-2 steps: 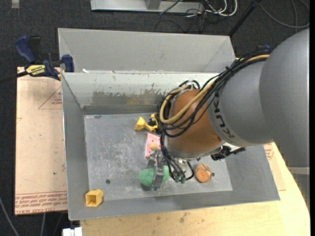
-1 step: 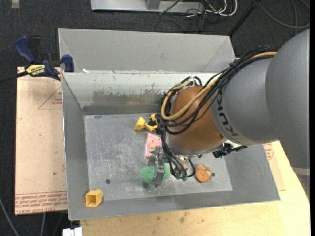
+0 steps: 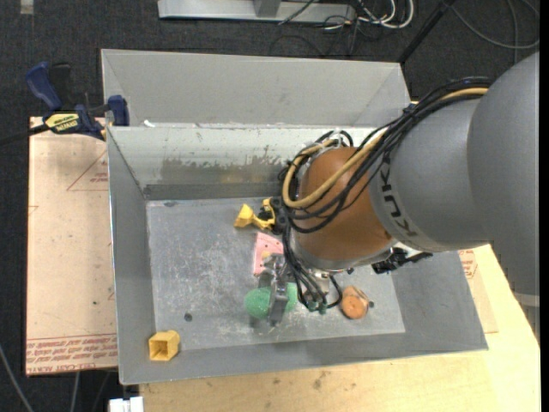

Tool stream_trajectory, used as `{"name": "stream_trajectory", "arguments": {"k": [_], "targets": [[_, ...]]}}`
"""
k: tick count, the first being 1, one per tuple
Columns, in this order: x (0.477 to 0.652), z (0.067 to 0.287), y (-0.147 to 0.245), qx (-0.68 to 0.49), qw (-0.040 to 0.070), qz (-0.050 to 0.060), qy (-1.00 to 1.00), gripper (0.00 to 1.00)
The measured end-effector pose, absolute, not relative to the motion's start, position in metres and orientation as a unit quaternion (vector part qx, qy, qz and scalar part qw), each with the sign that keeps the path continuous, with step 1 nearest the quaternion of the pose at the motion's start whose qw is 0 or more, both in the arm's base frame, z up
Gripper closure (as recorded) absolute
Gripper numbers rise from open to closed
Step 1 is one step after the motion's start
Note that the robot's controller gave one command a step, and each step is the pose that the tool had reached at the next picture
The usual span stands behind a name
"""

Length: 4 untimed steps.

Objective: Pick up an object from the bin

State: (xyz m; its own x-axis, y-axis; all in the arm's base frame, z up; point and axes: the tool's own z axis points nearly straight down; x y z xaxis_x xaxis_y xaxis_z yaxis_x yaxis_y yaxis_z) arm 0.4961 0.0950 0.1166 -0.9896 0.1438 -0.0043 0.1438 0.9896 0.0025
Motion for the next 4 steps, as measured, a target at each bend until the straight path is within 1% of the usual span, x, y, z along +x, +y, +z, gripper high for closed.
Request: {"name": "stream_trajectory", "arguments": {"k": [2, 4], "targets": [[0.495, 0.125, 0.095, 0.072, 0.0, 0.001, 0.997, 1.0], [0.496, 0.137, 0.095, 0.072, 0.001, 0.001, 0.997, 1.0]]}}
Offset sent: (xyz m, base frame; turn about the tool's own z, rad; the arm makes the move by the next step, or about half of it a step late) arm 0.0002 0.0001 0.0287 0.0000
